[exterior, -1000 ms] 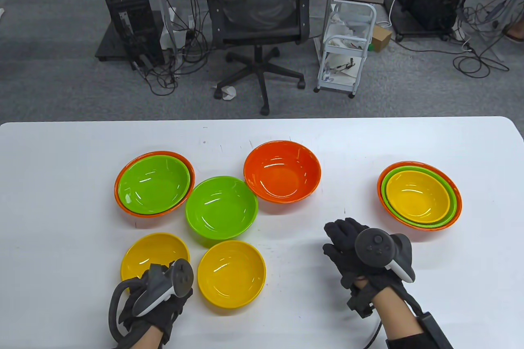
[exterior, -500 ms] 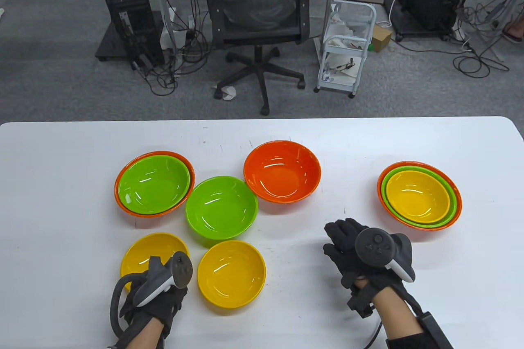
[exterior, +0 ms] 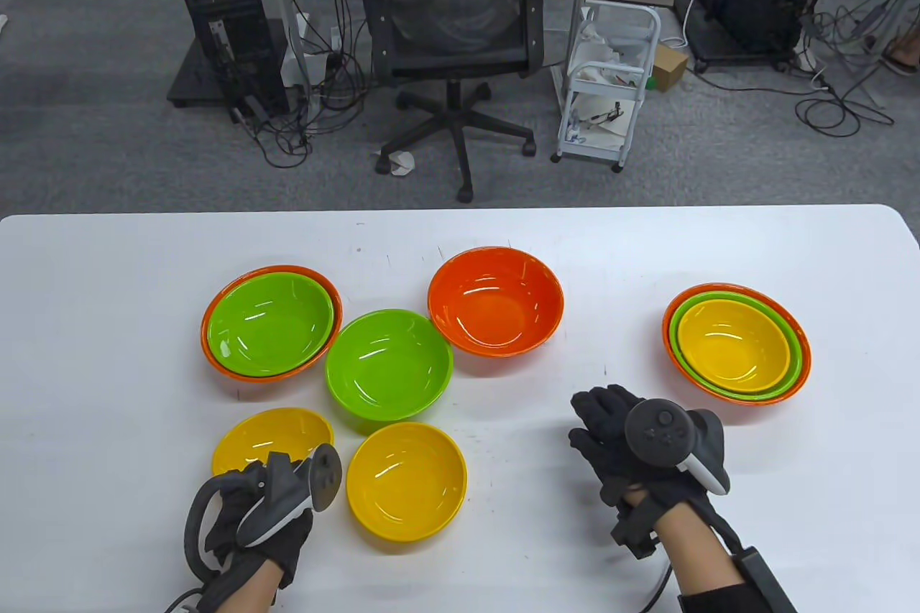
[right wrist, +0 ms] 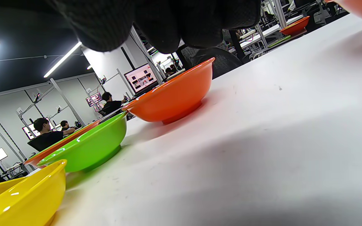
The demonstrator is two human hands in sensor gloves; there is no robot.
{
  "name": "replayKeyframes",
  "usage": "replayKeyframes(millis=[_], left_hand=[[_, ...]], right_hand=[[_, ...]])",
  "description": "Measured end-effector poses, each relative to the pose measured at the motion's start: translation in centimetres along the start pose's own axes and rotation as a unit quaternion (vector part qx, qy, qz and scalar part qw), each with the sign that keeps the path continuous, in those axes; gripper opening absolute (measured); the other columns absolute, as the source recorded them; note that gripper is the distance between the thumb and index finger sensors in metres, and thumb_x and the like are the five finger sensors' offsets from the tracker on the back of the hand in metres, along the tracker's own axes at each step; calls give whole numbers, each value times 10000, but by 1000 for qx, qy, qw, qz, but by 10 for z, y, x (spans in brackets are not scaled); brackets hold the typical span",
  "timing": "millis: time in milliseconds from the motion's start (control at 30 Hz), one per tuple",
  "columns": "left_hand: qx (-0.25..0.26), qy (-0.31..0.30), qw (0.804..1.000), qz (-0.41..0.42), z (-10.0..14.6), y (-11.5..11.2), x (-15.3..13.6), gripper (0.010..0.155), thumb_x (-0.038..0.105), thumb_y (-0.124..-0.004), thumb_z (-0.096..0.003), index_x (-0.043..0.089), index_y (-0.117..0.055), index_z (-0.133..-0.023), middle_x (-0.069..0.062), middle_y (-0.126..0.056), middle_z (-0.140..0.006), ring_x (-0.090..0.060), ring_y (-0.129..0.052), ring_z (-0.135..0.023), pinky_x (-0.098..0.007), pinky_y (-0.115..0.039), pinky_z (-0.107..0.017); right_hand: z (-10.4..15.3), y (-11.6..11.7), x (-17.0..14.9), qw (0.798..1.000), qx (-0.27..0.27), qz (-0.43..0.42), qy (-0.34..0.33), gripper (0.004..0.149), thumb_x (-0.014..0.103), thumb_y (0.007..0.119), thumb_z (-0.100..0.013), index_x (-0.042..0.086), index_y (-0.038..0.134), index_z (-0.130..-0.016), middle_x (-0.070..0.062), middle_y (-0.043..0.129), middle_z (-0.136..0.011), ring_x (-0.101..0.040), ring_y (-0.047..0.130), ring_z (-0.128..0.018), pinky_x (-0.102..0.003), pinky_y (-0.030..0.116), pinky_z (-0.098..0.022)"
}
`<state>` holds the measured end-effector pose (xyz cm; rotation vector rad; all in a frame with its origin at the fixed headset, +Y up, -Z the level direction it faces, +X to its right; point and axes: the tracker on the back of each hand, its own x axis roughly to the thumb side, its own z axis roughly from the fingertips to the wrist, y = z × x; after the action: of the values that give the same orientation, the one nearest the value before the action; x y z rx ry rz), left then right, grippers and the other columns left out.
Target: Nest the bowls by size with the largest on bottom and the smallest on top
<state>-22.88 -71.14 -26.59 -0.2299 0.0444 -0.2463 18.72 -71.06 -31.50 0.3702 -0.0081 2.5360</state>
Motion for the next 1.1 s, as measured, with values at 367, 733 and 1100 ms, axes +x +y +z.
replayKeyframes(millis=[367,733,1100], left_hand=[[131,23,990,35,4,50,-10,441,402,-811,-488,264,-857,-904,-24,-954,-862,-285,-952,-800,-562,-731,-699],[169,105,980,26,-53,67,-26,444,363,-801,-493,276,-838,-927,-28,-912,-918,-302,-900,-870,-576,-673,-734],[128,138,981,42,-109,53,-27,449,354,-797,-494,300,-823,-939,-13,-893,-947,-293,-880,-913,-565,-661,-749]], right_hand=[[0,-1,-2,1000,0,-5,7,596,360,745,-503,55,673,-1010,-244,621,-1050,-547,473,-982,-713,381,-680],[0,-3,-5,1000,2,-8,15,597,358,746,-503,52,673,-1010,-243,617,-1051,-545,471,-983,-712,376,-682],[-1,-4,-10,1000,0,-13,24,597,359,745,-503,52,674,-1010,-246,617,-1050,-546,470,-982,-713,376,-681]])
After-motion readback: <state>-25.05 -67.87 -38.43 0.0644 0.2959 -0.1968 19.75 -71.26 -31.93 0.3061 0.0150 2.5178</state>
